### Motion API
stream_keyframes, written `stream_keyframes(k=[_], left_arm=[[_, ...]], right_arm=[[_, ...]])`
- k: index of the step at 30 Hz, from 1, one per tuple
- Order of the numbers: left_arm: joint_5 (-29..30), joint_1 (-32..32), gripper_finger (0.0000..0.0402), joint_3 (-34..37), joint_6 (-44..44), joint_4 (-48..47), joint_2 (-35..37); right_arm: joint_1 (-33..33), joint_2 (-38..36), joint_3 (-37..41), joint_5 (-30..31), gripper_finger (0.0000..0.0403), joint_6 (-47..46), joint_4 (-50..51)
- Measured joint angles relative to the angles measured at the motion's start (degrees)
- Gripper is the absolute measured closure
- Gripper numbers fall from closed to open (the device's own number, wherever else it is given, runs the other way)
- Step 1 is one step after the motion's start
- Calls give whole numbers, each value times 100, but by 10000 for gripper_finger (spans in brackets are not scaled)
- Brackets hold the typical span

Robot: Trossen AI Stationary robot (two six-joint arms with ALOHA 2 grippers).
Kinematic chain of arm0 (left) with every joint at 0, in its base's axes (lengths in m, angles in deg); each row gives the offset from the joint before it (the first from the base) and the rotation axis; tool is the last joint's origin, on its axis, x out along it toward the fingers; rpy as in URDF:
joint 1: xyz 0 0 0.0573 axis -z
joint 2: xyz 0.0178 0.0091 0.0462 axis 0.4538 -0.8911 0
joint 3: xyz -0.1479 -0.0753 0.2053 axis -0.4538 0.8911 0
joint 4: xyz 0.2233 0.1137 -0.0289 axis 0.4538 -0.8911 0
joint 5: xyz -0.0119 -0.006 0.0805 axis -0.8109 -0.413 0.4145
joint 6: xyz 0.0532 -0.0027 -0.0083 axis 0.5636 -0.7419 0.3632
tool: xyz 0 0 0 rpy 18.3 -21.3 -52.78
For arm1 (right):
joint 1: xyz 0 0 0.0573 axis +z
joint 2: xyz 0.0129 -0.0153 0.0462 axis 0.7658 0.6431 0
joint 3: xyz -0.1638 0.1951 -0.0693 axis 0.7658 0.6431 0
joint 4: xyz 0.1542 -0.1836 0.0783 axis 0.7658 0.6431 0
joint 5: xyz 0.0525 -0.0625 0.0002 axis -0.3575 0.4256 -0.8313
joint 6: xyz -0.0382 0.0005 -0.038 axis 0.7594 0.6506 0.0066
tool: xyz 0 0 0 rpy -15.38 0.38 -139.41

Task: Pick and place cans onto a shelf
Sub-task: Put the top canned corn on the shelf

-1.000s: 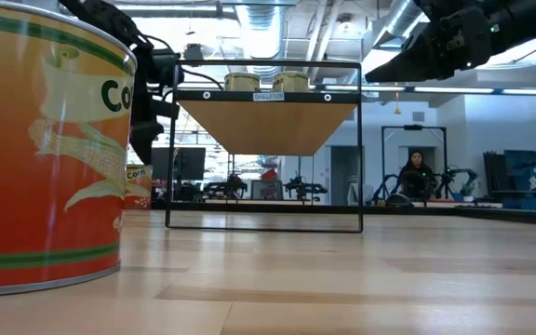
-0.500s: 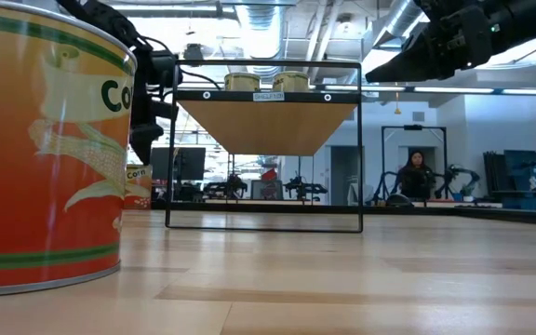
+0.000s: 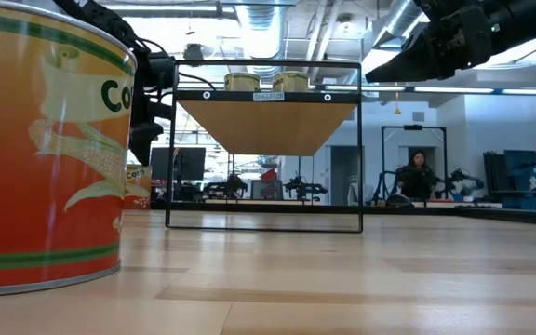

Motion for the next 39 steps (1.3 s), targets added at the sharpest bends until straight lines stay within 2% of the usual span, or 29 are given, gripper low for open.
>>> stream_keyframes(k=[24,31,35,39], left_arm=[[-28,-4,283,0,3,-3,-2],[181,7,284,-35,102,17,-390],[292,20,307,-35,265,61,-422],[348,31,365,4,450,-78,-234]], right_arm=[[0,2,0,0,391,-2,-18],[4,1,0,-2,391,-2,-19],[2,2,0,-2,391,0,-18],[2,2,0,0,391,2,-17]])
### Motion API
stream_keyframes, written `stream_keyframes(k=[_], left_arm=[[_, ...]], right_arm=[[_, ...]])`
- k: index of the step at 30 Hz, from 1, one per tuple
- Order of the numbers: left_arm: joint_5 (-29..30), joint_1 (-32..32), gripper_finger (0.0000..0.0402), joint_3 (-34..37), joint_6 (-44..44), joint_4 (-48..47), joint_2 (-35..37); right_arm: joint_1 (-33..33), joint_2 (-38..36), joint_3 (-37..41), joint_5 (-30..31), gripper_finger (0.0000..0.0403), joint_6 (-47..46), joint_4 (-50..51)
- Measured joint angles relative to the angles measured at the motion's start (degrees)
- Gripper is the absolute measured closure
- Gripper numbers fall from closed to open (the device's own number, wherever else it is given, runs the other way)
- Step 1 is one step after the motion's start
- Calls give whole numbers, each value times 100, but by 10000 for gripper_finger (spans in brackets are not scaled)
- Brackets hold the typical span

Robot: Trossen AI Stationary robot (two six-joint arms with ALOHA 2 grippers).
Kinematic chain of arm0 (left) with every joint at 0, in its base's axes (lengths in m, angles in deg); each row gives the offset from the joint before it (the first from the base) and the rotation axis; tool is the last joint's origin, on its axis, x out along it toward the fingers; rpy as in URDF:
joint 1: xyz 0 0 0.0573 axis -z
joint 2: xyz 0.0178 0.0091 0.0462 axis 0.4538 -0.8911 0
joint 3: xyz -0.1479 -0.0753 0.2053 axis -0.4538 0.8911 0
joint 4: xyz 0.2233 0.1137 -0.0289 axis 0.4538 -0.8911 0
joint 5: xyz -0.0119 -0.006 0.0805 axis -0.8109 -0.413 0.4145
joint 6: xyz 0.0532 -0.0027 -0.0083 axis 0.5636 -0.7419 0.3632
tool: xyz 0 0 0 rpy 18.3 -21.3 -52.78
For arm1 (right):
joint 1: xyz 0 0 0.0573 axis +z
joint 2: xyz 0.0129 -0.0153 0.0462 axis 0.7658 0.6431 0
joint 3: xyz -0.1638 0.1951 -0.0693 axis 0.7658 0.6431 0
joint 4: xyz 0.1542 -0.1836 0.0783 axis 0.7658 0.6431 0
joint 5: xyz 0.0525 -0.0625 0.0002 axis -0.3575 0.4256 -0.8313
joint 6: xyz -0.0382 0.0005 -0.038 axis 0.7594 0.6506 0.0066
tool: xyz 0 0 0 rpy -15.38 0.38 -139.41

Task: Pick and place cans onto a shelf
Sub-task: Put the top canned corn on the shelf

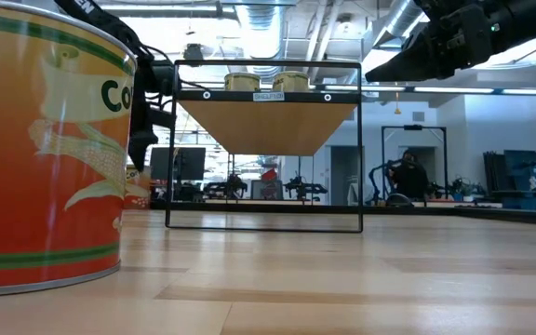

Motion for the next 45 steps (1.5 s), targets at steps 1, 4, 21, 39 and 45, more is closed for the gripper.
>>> stream_keyframes(k=[1,4,21,39,45], left_arm=[[-5,-2,382,8,37,-40,78],[-1,-2,395,9,140,-111,373],[-832,1464,401,-2,1119,-2804,3358],[-588,5249,401,-146,175,-2573,3617],[-213,5897,401,-1056,187,-2766,2827]], right_arm=[[0,0,0,-1,391,0,0],[0,0,0,-1,391,3,0],[0,0,0,0,391,15,0],[-2,0,0,1,391,-71,-52],[-2,2,0,0,390,-94,-38]])
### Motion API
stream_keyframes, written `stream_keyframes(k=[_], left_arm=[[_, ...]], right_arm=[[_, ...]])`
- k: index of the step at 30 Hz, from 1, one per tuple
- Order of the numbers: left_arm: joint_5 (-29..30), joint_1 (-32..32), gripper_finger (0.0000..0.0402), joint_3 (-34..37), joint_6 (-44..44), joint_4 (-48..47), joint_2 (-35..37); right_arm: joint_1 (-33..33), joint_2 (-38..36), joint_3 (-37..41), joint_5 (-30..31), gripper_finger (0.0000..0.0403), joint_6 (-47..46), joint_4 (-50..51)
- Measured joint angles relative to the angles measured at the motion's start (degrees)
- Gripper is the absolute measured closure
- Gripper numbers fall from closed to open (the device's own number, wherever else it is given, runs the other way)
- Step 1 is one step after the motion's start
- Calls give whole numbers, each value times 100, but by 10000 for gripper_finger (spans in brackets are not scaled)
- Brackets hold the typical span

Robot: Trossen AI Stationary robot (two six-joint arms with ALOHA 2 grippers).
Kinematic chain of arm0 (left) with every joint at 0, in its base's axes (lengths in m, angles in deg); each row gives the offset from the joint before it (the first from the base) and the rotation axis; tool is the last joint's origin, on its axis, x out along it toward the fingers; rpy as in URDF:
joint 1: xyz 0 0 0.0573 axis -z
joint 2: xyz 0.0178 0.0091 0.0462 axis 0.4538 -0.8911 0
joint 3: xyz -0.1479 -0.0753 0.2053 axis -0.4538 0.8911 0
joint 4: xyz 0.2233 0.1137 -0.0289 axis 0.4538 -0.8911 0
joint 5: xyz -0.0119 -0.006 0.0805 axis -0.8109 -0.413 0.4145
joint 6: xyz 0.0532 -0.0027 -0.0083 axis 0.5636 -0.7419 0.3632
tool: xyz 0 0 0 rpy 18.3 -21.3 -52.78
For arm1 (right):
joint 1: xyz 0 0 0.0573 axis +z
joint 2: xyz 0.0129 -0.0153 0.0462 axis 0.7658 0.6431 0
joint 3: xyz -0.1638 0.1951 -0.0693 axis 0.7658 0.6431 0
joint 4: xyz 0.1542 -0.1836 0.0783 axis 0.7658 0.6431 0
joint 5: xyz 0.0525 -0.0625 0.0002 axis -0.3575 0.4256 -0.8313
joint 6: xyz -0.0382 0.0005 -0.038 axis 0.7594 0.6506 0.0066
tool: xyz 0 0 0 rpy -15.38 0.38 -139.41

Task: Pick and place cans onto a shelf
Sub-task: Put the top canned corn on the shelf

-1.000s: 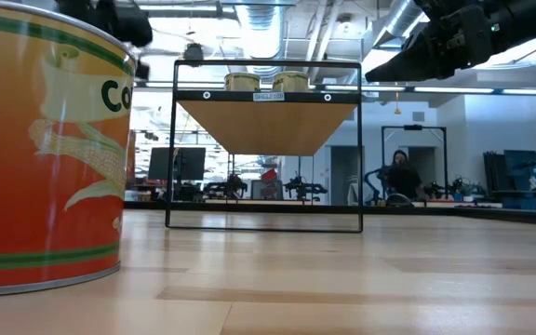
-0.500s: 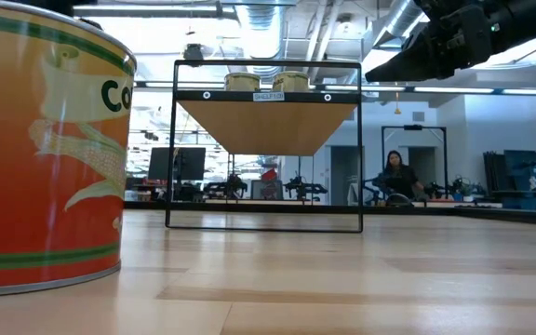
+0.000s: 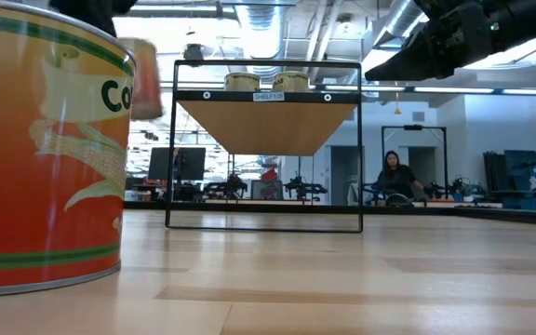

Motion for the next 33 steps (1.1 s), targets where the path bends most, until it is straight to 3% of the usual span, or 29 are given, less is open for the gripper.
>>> stream_keyframes(k=[8,13,17,23,33], left_arm=[[173,504,401,-1599,645,6,-1133],[217,387,401,-2491,1613,68,-2001],[-145,69,401,-3058,2258,158,-2665],[-840,-483,401,-3492,2906,312,-3477],[-1227,-1119,401,-3564,3381,654,-4111]], right_arm=[[0,1,-2,0,390,4,30],[0,0,-2,0,390,6,29],[0,0,-2,0,390,9,29],[0,0,-2,-1,390,46,37],[0,2,-2,-2,390,112,62]])
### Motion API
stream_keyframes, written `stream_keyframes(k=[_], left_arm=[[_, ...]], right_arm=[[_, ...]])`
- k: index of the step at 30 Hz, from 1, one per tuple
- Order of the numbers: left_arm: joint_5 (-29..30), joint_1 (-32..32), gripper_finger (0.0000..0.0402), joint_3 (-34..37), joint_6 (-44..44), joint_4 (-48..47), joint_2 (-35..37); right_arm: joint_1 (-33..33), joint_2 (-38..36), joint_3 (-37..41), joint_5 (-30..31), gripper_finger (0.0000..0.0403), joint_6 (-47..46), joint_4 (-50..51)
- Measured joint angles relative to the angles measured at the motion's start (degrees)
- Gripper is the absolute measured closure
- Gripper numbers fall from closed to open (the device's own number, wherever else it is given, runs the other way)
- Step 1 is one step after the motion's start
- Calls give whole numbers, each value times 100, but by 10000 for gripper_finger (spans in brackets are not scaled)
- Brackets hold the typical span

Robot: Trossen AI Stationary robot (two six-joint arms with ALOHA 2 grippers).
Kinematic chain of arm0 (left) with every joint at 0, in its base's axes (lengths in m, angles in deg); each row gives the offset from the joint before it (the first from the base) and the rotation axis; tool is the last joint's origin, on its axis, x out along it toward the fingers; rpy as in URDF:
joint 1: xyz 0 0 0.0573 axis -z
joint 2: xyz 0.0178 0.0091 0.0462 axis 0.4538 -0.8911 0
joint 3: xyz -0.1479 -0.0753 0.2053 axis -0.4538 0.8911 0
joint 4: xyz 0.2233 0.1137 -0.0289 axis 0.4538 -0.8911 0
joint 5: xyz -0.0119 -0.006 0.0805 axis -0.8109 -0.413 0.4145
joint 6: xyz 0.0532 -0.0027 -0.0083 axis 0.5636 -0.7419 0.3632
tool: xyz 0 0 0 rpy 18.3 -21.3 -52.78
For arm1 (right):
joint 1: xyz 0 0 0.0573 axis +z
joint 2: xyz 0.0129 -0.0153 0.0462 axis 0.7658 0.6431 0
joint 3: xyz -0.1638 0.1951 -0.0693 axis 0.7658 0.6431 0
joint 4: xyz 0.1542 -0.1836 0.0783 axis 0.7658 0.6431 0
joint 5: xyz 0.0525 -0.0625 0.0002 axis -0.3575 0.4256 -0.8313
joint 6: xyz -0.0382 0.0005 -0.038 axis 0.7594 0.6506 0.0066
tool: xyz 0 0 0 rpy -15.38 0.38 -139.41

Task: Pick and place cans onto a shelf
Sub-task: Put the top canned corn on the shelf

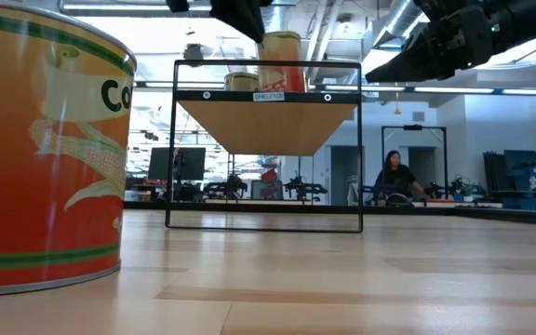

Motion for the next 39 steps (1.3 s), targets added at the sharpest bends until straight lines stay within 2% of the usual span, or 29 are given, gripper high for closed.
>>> stream_keyframes(k=[4,22,39], left_arm=[[-197,-121,401,-4,67,180,-56],[-213,-217,394,0,-219,365,-171],[-101,-203,359,0,-426,707,-101]], right_arm=[[0,-2,0,0,390,41,0],[0,1,0,0,390,41,-4],[0,1,0,0,390,39,-4]])
